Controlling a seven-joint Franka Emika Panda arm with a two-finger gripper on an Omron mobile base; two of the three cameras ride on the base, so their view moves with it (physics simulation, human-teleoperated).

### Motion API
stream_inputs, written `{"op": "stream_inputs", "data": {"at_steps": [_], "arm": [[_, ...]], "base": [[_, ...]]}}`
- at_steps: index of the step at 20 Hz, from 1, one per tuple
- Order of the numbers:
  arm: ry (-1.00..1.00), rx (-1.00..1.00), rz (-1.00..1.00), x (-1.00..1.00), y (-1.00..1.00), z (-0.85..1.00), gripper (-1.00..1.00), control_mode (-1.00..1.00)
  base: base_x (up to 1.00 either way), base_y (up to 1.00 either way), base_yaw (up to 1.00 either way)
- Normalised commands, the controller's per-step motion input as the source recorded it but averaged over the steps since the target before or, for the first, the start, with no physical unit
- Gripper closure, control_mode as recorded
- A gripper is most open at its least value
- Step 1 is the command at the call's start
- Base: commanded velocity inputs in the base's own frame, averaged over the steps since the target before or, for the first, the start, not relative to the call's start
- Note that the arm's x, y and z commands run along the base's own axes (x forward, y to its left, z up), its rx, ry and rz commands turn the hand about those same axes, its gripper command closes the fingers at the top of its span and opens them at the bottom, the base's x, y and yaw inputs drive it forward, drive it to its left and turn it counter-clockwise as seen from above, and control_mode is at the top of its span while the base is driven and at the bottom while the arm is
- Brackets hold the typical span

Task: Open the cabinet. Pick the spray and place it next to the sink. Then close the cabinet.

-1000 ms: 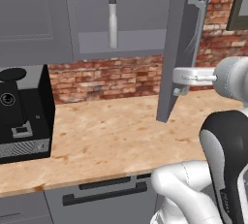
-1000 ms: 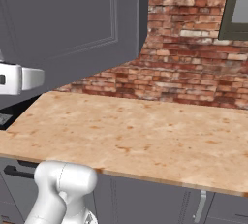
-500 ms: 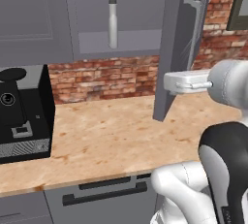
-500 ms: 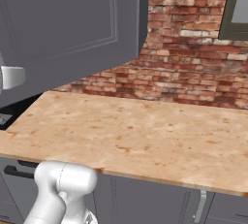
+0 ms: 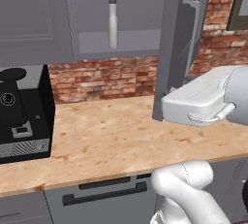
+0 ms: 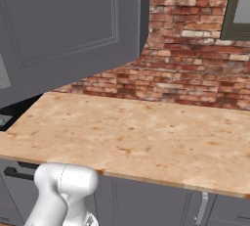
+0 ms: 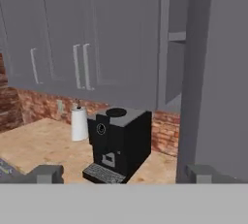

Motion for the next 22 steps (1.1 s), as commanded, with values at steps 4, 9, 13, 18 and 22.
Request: {"op": "stream_inputs", "data": {"at_steps": [4, 9, 13, 18, 22], "arm": [[0.0, -0.11, 0.23, -0.55, 0.55, 0.14, -1.0, -1.0], [0.0, -0.21, 0.0, -0.04, 0.48, 0.0, -1.0, -1.0], [0.01, -0.25, -0.16, 0.0, 0.31, -0.03, -1.0, -1.0], [0.01, -0.24, -0.28, 0.0, 0.12, -0.14, -1.0, -1.0], [0.08, -0.3, -0.33, 0.0, 0.0, -0.1, -1.0, -1.0]], "base": [[0.0, 0.0, 0.0], [0.0, 0.0, 0.0], [0.0, 0.0, 0.0], [0.0, 0.0, 0.0], [0.0, 0.0, 0.0]]}}
